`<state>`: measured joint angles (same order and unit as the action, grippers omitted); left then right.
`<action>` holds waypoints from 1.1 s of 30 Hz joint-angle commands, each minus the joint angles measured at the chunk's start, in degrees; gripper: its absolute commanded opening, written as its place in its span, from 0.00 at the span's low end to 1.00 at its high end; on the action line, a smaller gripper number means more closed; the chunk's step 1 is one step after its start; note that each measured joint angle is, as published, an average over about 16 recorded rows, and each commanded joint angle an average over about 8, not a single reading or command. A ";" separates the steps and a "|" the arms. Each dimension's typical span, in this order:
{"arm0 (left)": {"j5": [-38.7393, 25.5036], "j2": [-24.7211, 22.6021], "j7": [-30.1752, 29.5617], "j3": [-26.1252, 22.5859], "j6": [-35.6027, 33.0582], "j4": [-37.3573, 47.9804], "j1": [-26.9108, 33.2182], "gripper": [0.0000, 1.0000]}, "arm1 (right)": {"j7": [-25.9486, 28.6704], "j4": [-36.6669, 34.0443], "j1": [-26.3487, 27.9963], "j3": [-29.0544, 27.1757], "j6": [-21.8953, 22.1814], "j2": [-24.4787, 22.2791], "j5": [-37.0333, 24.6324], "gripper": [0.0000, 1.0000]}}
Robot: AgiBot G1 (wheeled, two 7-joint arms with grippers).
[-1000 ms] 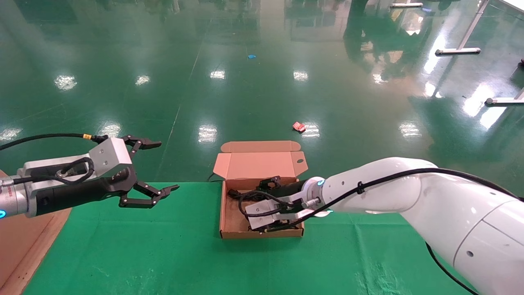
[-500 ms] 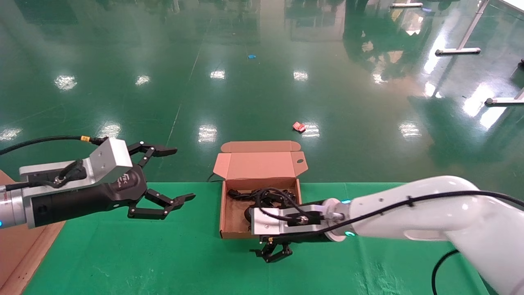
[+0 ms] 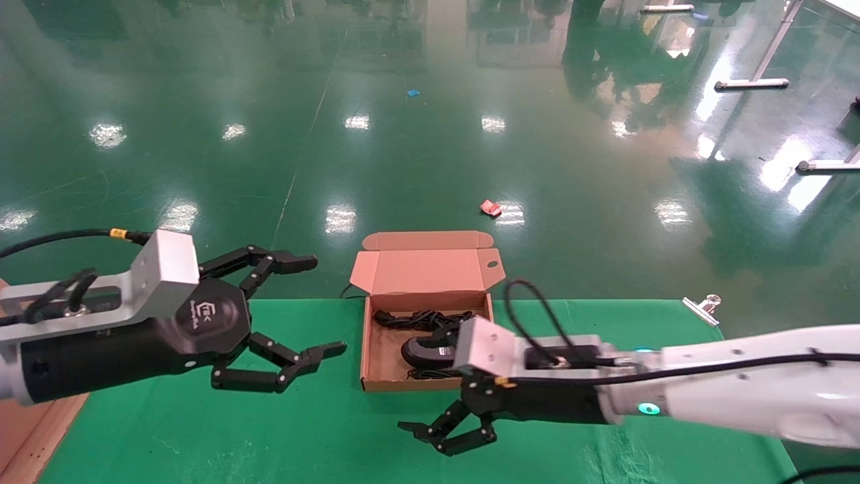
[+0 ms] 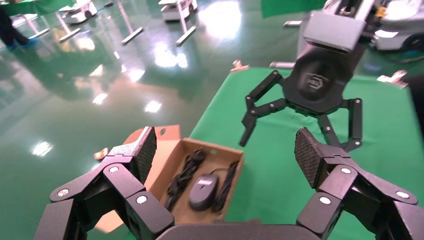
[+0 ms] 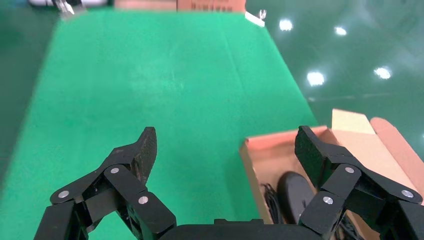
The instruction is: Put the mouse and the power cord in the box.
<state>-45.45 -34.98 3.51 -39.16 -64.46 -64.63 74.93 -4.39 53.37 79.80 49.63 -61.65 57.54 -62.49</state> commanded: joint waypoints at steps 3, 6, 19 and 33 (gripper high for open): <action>0.44 -0.01 -1.74 2.83 -2.59 -1.09 -1.63 1.00 | 1.95 2.60 -2.35 -4.33 -3.10 -2.90 2.66 1.00; 0.77 -0.01 -3.05 4.95 -4.54 -1.91 -2.86 1.00 | 3.42 4.56 -4.11 -7.58 -5.42 -5.08 4.65 1.00; 2.21 -0.03 -8.77 14.23 -13.06 -5.51 -8.22 1.00 | 9.83 13.11 -11.83 -21.81 -15.60 -14.61 13.38 1.00; 3.58 -0.04 -14.21 23.12 -21.19 -8.93 -13.33 1.00 | 15.14 20.38 -18.39 -34.02 -24.28 -22.73 20.83 1.00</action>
<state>-42.09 -35.02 -9.84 -17.49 -84.33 -73.00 62.42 10.18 72.87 62.20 17.14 -84.87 35.80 -42.57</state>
